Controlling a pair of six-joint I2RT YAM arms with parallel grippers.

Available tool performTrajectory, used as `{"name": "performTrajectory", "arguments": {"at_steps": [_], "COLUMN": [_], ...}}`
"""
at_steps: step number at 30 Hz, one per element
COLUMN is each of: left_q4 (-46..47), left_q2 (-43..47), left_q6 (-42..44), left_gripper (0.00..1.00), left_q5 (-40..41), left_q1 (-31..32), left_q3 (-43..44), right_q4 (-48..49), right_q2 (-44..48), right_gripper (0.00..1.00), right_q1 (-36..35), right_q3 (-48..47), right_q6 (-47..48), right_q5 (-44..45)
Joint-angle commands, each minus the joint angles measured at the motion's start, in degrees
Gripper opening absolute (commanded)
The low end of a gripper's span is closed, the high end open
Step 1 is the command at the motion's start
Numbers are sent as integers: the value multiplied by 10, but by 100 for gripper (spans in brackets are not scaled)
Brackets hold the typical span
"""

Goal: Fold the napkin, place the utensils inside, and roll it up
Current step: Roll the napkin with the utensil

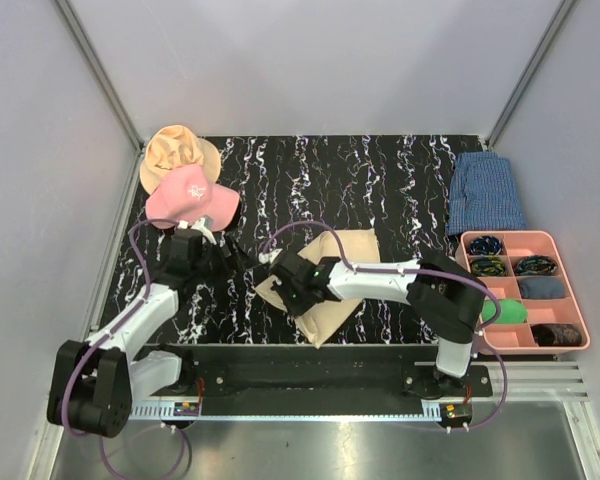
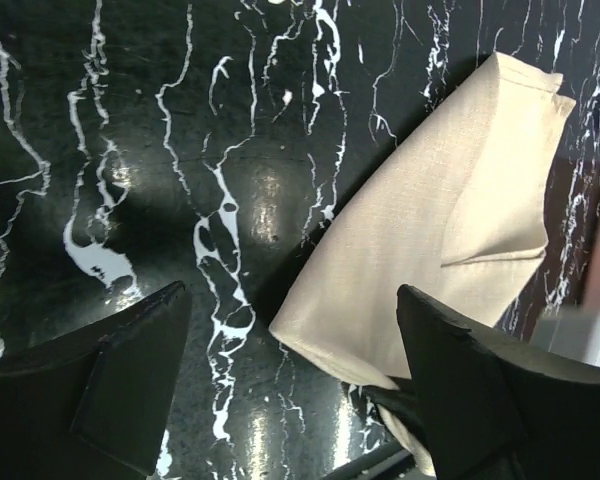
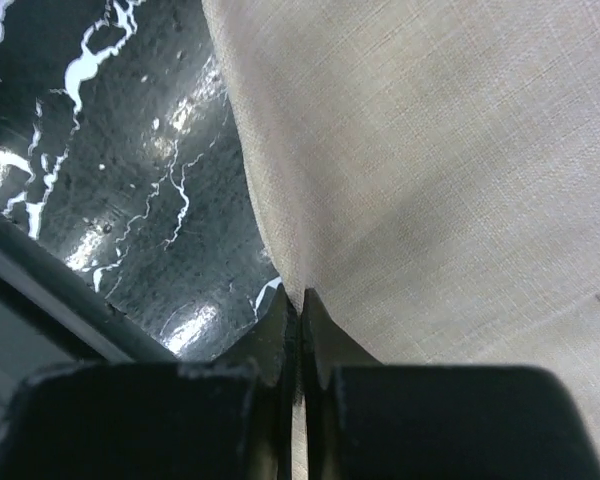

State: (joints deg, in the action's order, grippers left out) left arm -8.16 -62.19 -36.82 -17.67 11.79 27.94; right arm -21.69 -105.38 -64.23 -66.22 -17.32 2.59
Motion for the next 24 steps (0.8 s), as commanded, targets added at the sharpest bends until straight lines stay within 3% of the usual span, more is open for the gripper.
{"name": "performTrajectory", "arguments": {"at_steps": [1, 8, 17, 24], "left_q4": [-7, 28, 80, 125], "left_q2": [35, 60, 11, -31], "left_q6": [25, 30, 27, 28], "left_gripper": [87, 87, 86, 73], "left_q5": [32, 19, 2, -19], "left_q1": [2, 18, 40, 57], "left_q3": [-19, -41, -43, -36], "right_q4": [16, 67, 139, 194], "right_q2": [27, 35, 4, -18], "right_gripper": [0, 0, 0, 0], "right_q1": [50, 133, 201, 241], "right_q3": [-19, 17, 65, 105], "right_q6": [4, -22, -47, -75], "right_q5": [-161, -283, -392, -433]}}
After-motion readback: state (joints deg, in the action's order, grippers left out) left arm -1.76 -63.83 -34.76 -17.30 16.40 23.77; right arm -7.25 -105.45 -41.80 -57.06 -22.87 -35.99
